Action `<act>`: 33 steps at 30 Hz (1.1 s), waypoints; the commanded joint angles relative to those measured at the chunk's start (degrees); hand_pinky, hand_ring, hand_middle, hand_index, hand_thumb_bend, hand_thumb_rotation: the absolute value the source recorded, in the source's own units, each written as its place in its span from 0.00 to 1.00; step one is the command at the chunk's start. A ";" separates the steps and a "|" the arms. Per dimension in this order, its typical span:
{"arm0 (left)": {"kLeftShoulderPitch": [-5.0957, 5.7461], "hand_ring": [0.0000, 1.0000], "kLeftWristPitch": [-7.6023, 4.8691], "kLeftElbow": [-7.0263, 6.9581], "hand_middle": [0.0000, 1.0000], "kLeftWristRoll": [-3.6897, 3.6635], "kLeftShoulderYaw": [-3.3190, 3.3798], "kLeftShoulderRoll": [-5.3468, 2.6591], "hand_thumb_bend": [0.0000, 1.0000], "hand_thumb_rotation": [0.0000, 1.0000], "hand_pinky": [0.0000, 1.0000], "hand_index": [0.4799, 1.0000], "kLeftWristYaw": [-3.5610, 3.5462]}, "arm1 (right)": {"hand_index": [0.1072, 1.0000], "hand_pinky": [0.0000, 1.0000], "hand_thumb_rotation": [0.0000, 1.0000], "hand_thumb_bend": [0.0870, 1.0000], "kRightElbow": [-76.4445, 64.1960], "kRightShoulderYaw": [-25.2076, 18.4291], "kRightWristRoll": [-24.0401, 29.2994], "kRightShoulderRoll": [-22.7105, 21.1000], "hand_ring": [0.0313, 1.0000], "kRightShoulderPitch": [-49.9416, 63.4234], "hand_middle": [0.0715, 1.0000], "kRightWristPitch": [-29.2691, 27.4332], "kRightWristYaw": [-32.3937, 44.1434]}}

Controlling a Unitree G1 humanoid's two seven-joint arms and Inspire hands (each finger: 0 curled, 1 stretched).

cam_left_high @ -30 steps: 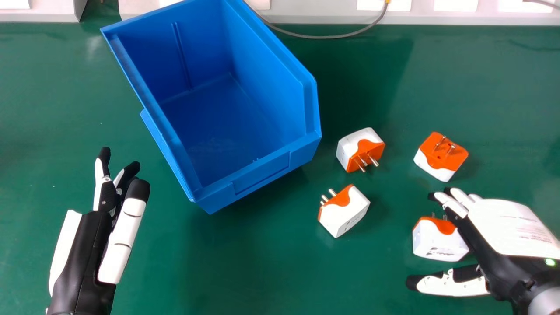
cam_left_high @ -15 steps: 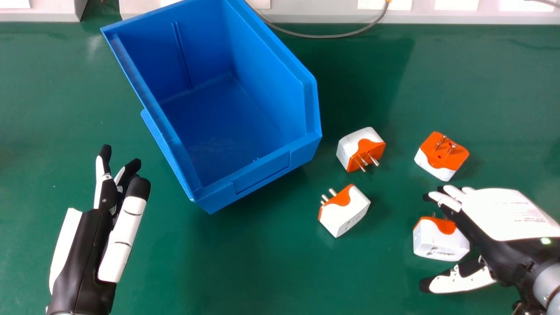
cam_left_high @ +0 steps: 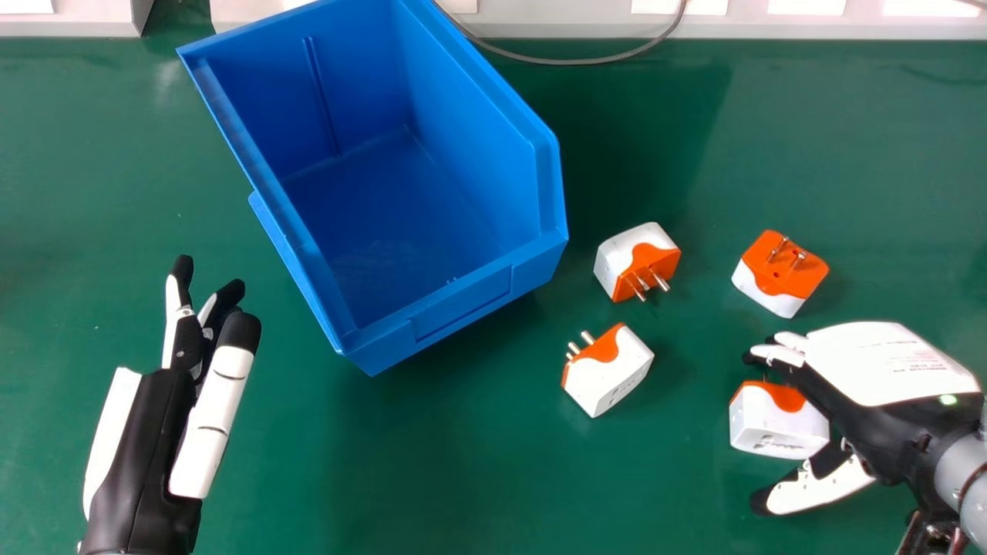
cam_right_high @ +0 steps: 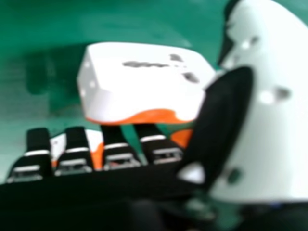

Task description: Pick all objects and put in blue box

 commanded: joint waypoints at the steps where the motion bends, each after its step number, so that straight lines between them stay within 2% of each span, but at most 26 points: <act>1: 0.45 0.96 -0.33 -1.53 0.96 -0.40 0.62 0.70 0.66 1.00 0.95 0.93 -0.39 | 0.86 0.88 0.44 0.57 -0.05 0.09 0.57 -1.39 0.92 -1.47 0.91 -0.61 0.03; 8: 0.93 0.96 -0.02 -2.24 0.96 -0.39 0.86 0.90 0.66 1.00 0.95 0.93 -0.59 | 0.84 0.86 0.43 0.56 1.74 0.59 1.56 -1.74 0.91 -2.61 0.90 -0.87 0.20; 15: 0.83 0.96 -0.19 -1.68 0.96 -0.43 1.21 1.05 0.66 1.00 0.94 0.93 -0.77 | 0.82 0.83 0.36 0.51 4.06 1.09 3.08 -1.64 0.88 -4.15 0.87 -0.86 -0.39; 19: 1.15 0.96 0.23 -2.42 0.96 -0.07 1.32 0.93 0.66 1.00 0.94 0.93 -0.74 | 0.80 0.81 0.35 0.49 7.69 2.57 0.95 -2.86 0.86 -5.77 0.85 -4.54 -5.26; 20: 1.18 0.96 0.32 -2.53 0.96 -0.03 1.34 0.93 0.66 1.00 0.94 0.93 -0.75 | 0.78 0.78 0.33 0.47 8.61 3.11 -0.02 -3.33 0.83 -6.12 0.83 -5.60 -6.79; 21: 1.21 0.95 0.32 -2.52 0.96 -0.02 1.40 0.96 0.66 1.00 0.94 0.93 -0.78 | 0.65 0.66 0.27 0.46 9.82 3.61 -1.02 -3.82 0.69 -6.51 0.69 -6.95 -9.05; 22: 1.26 0.95 0.30 -2.49 0.96 -0.03 1.48 1.00 0.66 1.00 0.93 0.93 -0.82 | 0.57 0.54 0.22 0.45 11.03 4.06 -1.74 -4.17 0.56 -6.98 0.57 -7.96 -11.04; 23: 1.37 0.95 0.34 -2.59 0.96 0.01 1.55 1.03 0.66 1.00 0.93 0.93 -0.83 | 0.54 0.48 0.21 0.45 12.52 4.40 -2.00 -4.26 0.49 -7.63 0.51 -8.80 -12.72; 25: 1.50 0.95 0.33 -2.56 0.96 0.02 1.64 1.07 0.67 1.00 0.93 0.93 -0.88 | 0.46 0.27 0.17 0.45 15.44 5.11 -1.66 -3.89 0.28 -9.37 0.30 -9.16 -13.60; 26: 1.68 0.95 0.51 -2.97 0.96 0.02 1.68 1.10 0.67 1.00 0.93 0.93 -0.92 | 0.44 0.22 0.16 0.45 16.55 5.49 -1.29 -3.53 0.22 -10.38 0.24 -8.27 -12.27; 28: 2.00 0.95 0.90 -3.77 0.96 0.00 1.71 1.10 0.67 1.00 0.93 0.93 -1.01 | 0.42 0.18 0.14 0.45 17.86 6.12 -0.79 -3.16 0.18 -11.77 0.19 -6.40 -9.96; 31: 2.36 0.95 1.21 -4.46 0.96 -0.15 1.75 1.09 0.67 1.00 0.93 0.93 -1.20 | 0.42 0.18 0.05 0.46 19.52 7.56 -1.43 -3.05 0.18 -13.58 0.30 -4.30 -8.07; 33: 2.46 0.95 1.18 -4.44 0.96 -0.28 1.86 1.15 0.67 1.00 0.93 0.93 -1.32 | 0.42 0.19 0.03 0.46 20.77 8.99 -2.44 -3.12 0.19 -15.02 0.31 -2.83 -7.13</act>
